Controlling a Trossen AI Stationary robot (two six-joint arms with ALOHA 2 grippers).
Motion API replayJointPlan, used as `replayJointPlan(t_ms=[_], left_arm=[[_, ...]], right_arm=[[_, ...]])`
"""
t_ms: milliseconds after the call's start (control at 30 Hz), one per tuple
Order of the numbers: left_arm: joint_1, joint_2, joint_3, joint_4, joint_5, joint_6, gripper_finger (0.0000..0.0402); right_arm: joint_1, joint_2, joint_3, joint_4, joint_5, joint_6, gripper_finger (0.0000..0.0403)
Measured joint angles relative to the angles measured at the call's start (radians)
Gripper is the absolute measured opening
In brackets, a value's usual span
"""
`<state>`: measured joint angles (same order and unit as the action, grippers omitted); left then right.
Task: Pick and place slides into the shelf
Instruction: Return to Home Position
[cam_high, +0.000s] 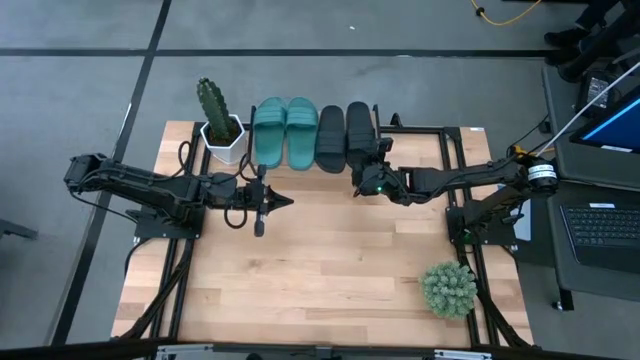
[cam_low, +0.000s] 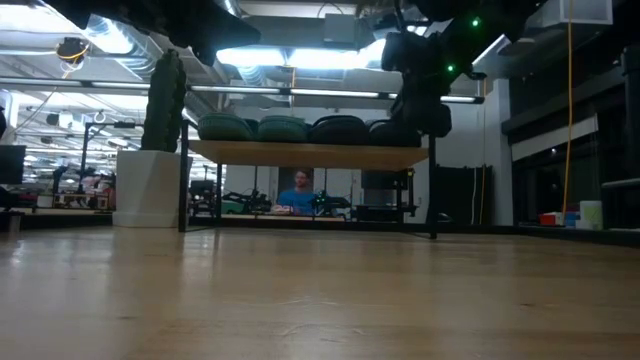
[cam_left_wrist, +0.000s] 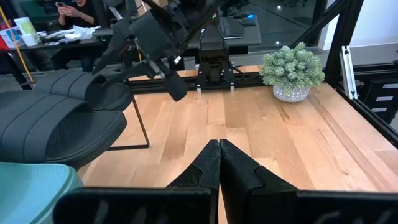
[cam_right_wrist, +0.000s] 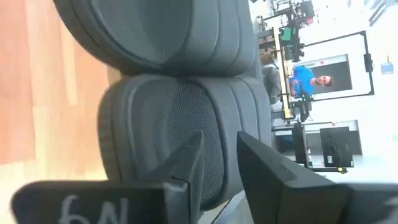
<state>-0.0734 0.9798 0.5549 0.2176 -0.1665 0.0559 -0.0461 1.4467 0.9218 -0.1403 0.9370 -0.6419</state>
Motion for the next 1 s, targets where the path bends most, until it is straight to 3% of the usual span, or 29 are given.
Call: replayJointPlan(t_ms=[733, 867, 1000], left_arm=[[0.001, -0.03, -0.001, 0.002, -0.023, 0.075, 0.0], [0.001, -0.102, 0.0, -0.025, -0.035, 0.079, 0.0], [0.001, -0.202, 0.0, -0.097, -0.058, 0.089, 0.0]], right_arm=[[0.22, -0.245, 0.0, 0.012, 0.003, 0.089, 0.0112], [0.264, -0.278, 0.0, -0.011, -0.011, 0.135, 0.0083], [0.281, -0.313, 0.0, -0.081, -0.104, 0.222, 0.0025]])
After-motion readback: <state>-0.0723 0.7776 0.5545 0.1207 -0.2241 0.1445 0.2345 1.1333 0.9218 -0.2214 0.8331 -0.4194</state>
